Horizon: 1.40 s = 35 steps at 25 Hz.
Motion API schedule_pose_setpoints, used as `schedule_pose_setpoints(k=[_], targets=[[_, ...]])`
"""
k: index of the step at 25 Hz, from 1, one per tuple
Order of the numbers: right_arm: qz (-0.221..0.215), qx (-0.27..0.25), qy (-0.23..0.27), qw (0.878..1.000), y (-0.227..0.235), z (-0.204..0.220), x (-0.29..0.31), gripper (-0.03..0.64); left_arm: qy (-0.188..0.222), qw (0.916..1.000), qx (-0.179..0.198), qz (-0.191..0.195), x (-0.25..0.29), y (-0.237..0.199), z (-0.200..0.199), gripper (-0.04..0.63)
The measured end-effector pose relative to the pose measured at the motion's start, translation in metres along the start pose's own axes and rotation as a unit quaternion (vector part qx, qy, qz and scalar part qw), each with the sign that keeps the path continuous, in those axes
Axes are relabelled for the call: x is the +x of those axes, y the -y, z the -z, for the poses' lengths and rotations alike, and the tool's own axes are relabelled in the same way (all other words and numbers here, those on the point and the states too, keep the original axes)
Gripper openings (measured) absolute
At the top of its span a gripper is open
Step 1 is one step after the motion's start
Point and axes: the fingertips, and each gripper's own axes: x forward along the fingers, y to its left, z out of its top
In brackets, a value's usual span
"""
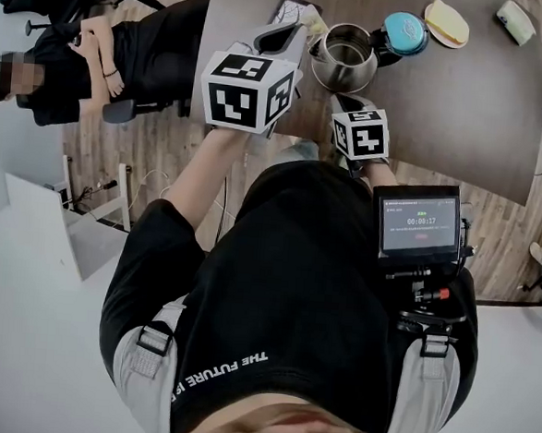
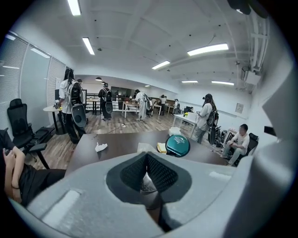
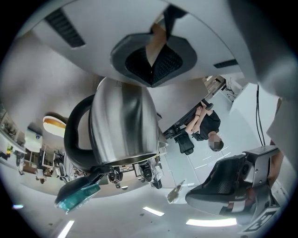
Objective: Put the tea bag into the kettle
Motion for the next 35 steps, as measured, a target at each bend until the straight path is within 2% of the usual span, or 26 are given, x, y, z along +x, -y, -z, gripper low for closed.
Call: schedule_pose_setpoints(k=[25, 35], targets=[[0.015, 0.031, 0.006, 0.999, 0.010, -0.004, 0.000, 0.008, 0.018, 0.9979, 0.028, 0.056, 0.015, 0.026, -0.040, 0.008], [0.031, 0.040, 0.007, 0.999, 0.019, -0.003, -0.003, 0.008, -0.037, 0.9977, 0.023, 0.052, 0.038, 0.019, 0.008, 0.008]])
